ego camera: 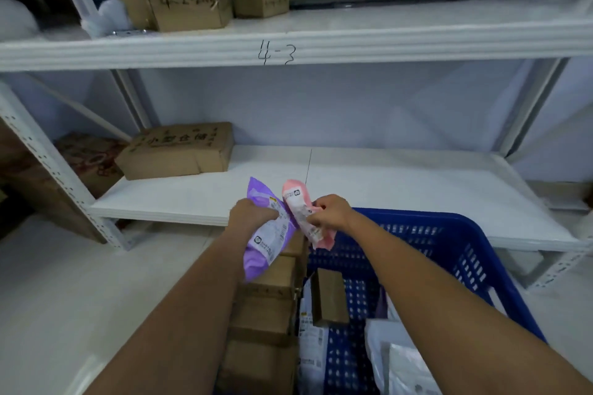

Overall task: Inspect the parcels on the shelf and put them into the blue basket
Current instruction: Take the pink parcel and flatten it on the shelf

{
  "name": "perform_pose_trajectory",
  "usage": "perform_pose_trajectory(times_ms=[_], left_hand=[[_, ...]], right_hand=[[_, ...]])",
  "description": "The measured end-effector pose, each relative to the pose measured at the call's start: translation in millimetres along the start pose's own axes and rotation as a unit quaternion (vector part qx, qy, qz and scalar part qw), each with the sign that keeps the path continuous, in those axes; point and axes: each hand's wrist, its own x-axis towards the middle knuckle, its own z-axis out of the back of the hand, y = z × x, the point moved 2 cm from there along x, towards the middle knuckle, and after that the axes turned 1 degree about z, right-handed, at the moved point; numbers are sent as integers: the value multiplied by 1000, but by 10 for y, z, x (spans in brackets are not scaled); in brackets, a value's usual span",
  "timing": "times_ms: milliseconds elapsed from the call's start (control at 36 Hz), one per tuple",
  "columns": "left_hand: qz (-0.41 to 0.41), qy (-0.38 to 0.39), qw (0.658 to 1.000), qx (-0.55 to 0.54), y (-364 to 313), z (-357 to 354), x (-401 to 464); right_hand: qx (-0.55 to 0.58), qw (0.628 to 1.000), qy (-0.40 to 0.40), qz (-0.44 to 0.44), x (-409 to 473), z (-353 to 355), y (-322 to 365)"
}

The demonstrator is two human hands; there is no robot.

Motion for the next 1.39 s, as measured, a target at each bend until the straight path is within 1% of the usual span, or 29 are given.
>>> perform_pose_trajectory(times_ms=[111,194,278,333,389,472,583,611,667,750,778,861,917,972,1056,1139,1222,1333,1389], left_hand=[[7,55,987,-149,-338,11,-193],[-14,89,978,-191,-678,19,-582],[-31,116,971,-208,-931,4,-895],[-42,126,975,-178,-1104,27,-1101],[-55,119,980,-151,-1252,46,-1205],[-73,113,983,-123,-1484,89,-1385],[-81,109,985,-103,-1670,68,-1541],[-82,112,986,-97,-1710,52,-1562],[-82,144,981,-97,-1787,-7,-1578],[-62,168,981,-80,-1938,-57,-1575],[-48,175,981,-70,-1998,-73,-1524],[10,202,979,-30,-2258,11,-1358],[12,203,979,-21,-2508,118,-1161],[2,199,980,-29,-2820,264,-1054],[-12,204,978,-27,-3306,481,-1029],[-14,210,977,-42,-3660,654,-1064],[-3,218,975,-49,-3984,845,-1170],[-1,222,974,-47,-4423,1162,-1305],[-6,225,973,-50,-4688,1363,-1398]], right_hand=[[77,997,-2,-3,-266,386,125],[157,988,-10,-12,-574,754,213],[216,976,17,-32,-806,1003,263],[226,973,42,-26,-1002,1142,302],[235,971,49,-14,-1169,1246,353],[225,974,13,1,-1385,1406,395],[243,970,14,-7,-1499,1500,340],[255,967,15,-11,-1522,1515,328],[288,957,16,-5,-1526,1547,291],[267,964,18,-8,-1517,1659,267],[264,964,30,-22,-1496,1714,253],[260,958,107,-60,-1398,1943,302],[264,954,118,-81,-1263,2186,383],[269,952,121,-84,-1131,2481,542],[268,953,106,-87,-971,2891,836],[272,952,100,-96,-903,3232,1066],[263,951,111,-120,-985,3576,1344],[258,955,78,-125,-1102,4014,1743],[258,953,82,-134,-1153,4254,1984]])
